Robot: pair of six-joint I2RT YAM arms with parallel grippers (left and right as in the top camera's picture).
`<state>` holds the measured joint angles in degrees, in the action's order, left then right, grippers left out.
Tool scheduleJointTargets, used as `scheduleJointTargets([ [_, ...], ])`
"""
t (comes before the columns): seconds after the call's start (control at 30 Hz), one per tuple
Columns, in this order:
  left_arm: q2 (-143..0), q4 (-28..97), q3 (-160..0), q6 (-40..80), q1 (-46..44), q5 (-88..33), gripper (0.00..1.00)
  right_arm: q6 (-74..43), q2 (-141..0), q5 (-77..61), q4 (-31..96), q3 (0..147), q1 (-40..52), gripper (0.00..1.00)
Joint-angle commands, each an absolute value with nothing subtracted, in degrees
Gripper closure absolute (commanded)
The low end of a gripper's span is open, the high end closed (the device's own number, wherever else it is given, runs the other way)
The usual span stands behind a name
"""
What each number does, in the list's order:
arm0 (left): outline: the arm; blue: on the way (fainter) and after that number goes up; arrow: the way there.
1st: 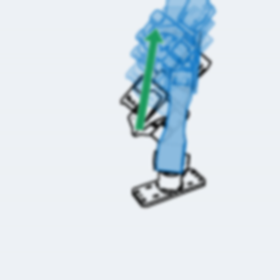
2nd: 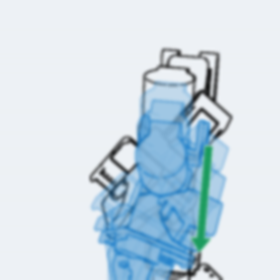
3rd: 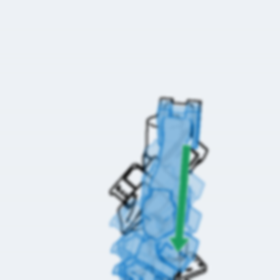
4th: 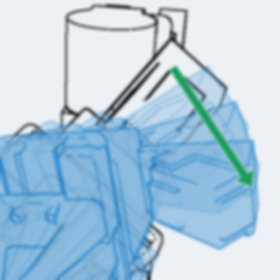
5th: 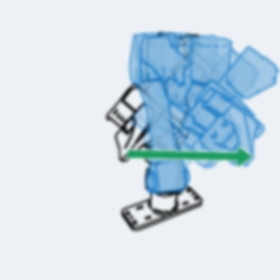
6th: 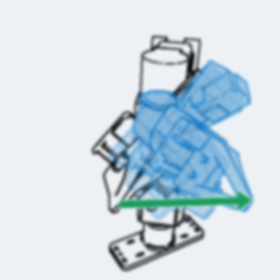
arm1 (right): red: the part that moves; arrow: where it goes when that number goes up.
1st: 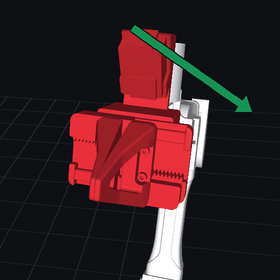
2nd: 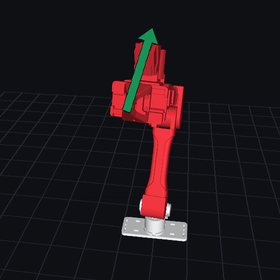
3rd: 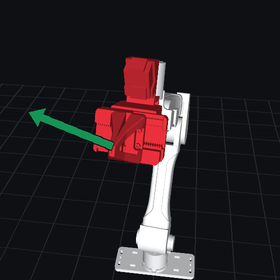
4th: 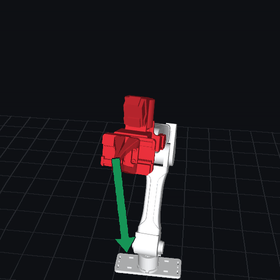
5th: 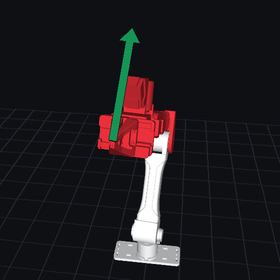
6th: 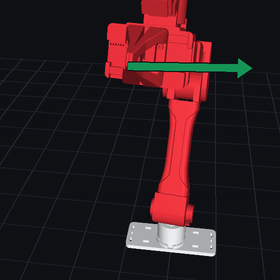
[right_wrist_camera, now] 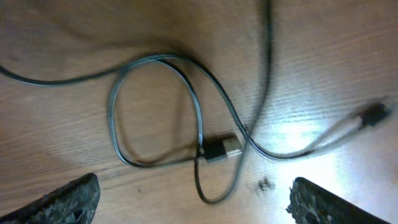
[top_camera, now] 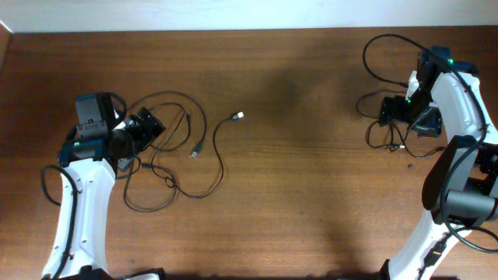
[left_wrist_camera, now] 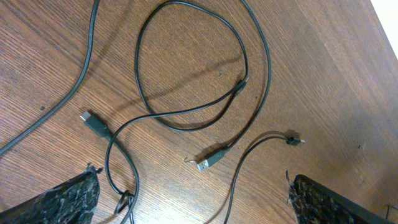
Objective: Untangle cables
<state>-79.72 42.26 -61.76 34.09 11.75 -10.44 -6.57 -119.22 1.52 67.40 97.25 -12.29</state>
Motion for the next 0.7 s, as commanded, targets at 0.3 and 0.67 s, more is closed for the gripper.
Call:
scheduleJointTargets([
  [0.3, -79.81, 42.33, -61.73, 33.85, 11.77, -10.02, 0.01, -73.17, -118.65, -6.04, 56.47, 87.29, -12.27, 0.02],
  [0.67, -79.81, 42.35, -61.73, 33.85, 11.77, -10.02, 0.01, -77.01, -118.67, 0.27, 44.82, 84.18, -9.30, 0.02],
])
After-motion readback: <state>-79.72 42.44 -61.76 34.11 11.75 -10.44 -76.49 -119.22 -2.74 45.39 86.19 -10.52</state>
